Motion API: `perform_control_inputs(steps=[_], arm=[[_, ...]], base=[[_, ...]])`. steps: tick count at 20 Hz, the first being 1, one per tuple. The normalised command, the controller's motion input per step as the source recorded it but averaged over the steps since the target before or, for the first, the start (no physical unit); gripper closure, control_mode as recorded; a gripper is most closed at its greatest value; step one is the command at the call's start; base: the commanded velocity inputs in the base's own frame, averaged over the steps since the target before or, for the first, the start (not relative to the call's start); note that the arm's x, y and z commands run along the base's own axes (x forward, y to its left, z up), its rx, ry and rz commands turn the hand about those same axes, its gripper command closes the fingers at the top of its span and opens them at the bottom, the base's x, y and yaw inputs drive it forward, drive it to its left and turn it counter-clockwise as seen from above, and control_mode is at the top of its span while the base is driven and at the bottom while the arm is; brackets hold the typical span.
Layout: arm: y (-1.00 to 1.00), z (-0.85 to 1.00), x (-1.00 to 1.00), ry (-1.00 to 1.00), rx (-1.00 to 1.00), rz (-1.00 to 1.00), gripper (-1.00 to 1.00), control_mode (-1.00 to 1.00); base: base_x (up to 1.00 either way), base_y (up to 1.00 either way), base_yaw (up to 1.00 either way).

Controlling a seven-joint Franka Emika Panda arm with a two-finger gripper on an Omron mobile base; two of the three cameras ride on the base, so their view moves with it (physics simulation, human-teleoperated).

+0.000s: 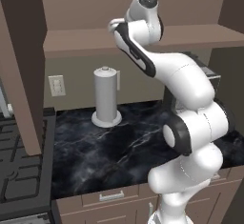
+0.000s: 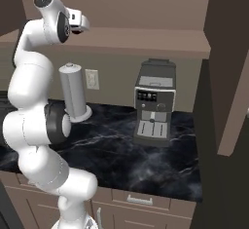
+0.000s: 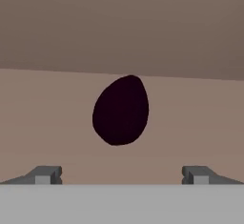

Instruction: Pick the eggplants from the cabinet and place them in one bowl. Pick the avocado from the sink and place it in the other bowl.

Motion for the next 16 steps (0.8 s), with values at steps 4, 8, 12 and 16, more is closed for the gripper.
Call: perform_control_inputs(steps=[4,8,12,16], arm=[[0.0,0.0,0.28,0.0,0.0,0.0,-1.0,-1.0],[0.0,0.0,0.24,0.0,0.0,0.0,-1.0,-1.0],[0.0,0.0,0.27,0.0,0.0,0.0,-1.0,-1.0],[0.0,0.0,0.22,0.0,0.0,0.0,-1.0,-1.0]], base=[[0.0,0.0,0.0],[0.0,0.0,0.0],[0.0,0.0,0.0],[0.0,0.0,0.0]])
